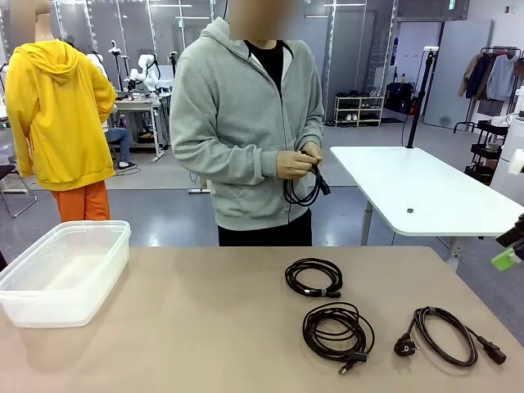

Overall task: Organize and store the cables.
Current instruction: Place the Power Cable into the Organizing box.

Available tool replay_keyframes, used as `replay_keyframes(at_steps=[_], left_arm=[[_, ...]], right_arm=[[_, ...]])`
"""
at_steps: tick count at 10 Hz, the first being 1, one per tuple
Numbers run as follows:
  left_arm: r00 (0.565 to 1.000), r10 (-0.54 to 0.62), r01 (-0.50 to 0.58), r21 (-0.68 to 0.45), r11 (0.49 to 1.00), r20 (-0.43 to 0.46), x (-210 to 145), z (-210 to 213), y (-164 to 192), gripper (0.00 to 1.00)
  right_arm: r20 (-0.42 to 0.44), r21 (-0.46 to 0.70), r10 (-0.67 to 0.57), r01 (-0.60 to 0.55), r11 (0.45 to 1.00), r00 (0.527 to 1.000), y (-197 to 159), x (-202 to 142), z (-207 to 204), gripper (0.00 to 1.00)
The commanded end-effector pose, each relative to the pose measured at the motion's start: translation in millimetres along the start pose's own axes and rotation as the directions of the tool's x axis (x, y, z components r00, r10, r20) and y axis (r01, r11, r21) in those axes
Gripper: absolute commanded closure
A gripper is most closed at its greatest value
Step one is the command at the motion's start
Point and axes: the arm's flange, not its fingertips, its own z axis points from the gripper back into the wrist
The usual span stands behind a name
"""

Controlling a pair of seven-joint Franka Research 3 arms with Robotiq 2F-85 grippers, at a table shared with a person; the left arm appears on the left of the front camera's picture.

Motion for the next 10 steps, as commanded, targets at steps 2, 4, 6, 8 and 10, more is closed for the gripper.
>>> replay_keyframes(at_steps=[2,4,6,8,10], left_arm=[[1.0,-0.018,0.018,-0.01,1.0,0.007,0,2,1,0.0],[1.0,-0.018,0.018,-0.01,1.0,0.007,0,2,1,0.0],[1.0,-0.018,0.018,-0.01,1.0,0.007,0,2,1,0.0],[1.0,-0.018,0.018,-0.01,1.0,0.007,0,2,1,0.0],[1.0,-0.018,0.018,-0.01,1.0,0.007,0,2,1,0.0]], right_arm=[[-0.122,0.046,0.143,-0.138,0.989,0.982,-27,15,-70,0.0],[-0.152,0.076,0.175,-0.165,0.983,0.973,-45,10,-113,0.0],[-0.244,0.025,0.251,-0.253,0.967,0.937,-48,2,-139,0.0],[-0.234,0.063,0.347,-0.342,0.937,0.908,-62,-5,-167,0.0],[-0.263,0.079,0.404,-0.398,0.914,0.876,-71,-5,-191,0.0]])
